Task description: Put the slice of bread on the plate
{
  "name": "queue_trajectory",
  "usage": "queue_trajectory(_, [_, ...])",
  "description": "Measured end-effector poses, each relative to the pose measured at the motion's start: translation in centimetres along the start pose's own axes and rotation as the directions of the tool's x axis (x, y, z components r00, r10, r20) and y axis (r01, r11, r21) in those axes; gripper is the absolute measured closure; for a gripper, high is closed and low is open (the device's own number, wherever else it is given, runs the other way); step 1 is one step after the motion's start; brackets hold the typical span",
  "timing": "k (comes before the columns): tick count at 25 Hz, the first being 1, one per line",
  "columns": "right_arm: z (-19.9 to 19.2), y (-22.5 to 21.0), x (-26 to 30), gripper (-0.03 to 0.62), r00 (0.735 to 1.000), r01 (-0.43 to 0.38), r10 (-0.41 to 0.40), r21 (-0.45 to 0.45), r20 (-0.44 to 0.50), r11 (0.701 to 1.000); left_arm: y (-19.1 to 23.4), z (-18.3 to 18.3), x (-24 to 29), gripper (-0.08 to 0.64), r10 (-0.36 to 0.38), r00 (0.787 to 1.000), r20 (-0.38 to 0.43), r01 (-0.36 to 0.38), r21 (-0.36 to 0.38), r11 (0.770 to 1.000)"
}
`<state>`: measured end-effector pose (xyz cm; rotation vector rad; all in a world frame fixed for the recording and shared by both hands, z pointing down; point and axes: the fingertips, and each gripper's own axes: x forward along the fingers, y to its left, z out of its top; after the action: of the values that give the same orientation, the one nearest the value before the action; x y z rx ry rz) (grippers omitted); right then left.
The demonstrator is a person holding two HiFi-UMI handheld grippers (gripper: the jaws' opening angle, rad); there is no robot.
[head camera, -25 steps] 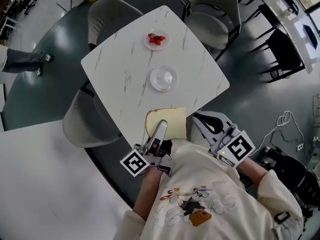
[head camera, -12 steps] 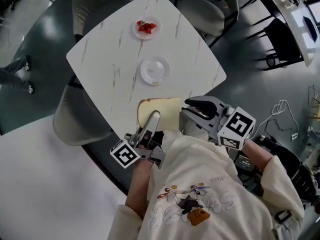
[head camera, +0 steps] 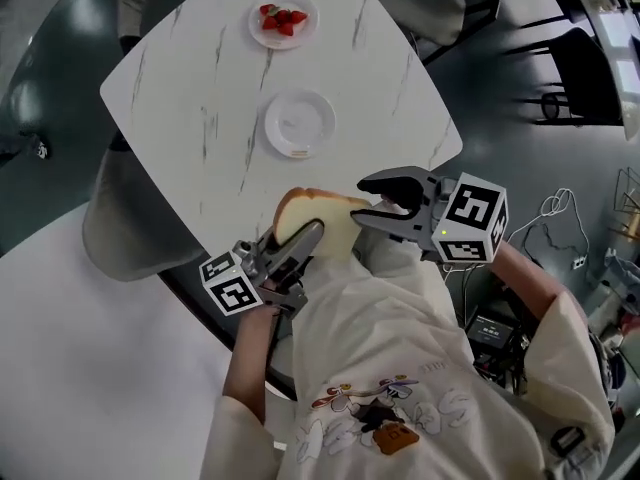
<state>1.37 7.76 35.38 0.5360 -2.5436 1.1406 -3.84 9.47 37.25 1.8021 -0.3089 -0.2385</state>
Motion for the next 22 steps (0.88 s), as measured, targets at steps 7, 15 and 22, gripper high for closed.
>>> queue_trajectory(7, [-2.3, -0.9, 2.7, 0.428, 0.965, -0.204, 0.207, 0.033, -0.160, 0.978, 1.2, -1.0, 1.5, 0.459, -0.072, 0.985, -0.154, 0.078, 0.034, 0.996])
queue_trajectory(15, [-2.8, -3.3, 4.1, 0.430, 0.926, -0.301, 0.318, 0.112, -0.203, 0.947, 3.7, 0.8, 2.3, 0.459, -0.107, 0.985, -0.133, 0.108, 0.005, 0.994])
queue_trajectory(22, [-1.7, -5.5, 5.3, 0.489, 0.930, -0.318, 0.340, 0.163, -0.136, 0.934, 6.3, 2.9, 2.1, 0.456, -0.056, 0.997, -0.055, 0.060, 0.084, 0.995])
